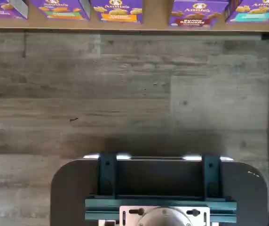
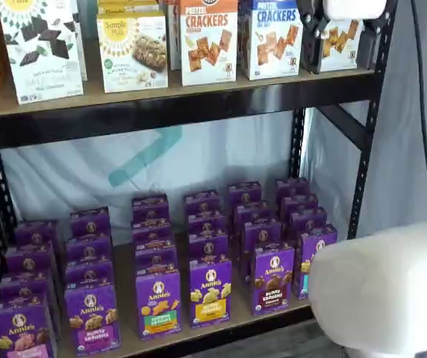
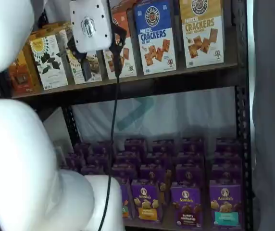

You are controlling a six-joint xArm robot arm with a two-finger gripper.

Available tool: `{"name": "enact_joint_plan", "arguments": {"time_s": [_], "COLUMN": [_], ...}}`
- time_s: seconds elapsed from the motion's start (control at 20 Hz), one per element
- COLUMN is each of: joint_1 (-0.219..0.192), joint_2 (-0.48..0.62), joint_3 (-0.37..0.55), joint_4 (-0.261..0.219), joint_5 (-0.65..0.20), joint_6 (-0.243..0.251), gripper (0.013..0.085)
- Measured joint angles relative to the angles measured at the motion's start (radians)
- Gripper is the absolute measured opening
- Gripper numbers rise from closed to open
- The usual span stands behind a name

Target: Pick up the purple box with a brown patch in the center, on the bottom shelf, the fifth box from the left

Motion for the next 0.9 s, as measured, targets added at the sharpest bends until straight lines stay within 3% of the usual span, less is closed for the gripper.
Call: {"name": "enact_joint_plan", "arguments": {"time_s": [0.1,0.45,0.7,0.9], "joint_1": [0.023,0.022,0.036,0.037], "joint_2": [-0.009,-0.015,-0.037,-0.053], "joint_3": [0.008,0.032,0.113,0.188], "joint_4": [-0.025,-0.029,-0.046,-0.034], "joint_5": [-0.016,-0.044,-0.121,-0.182], "joint_6": [0.011,0.011,0.019,0.025], "gripper": [0.0850,0.0850,0.0850,0.0850]}}
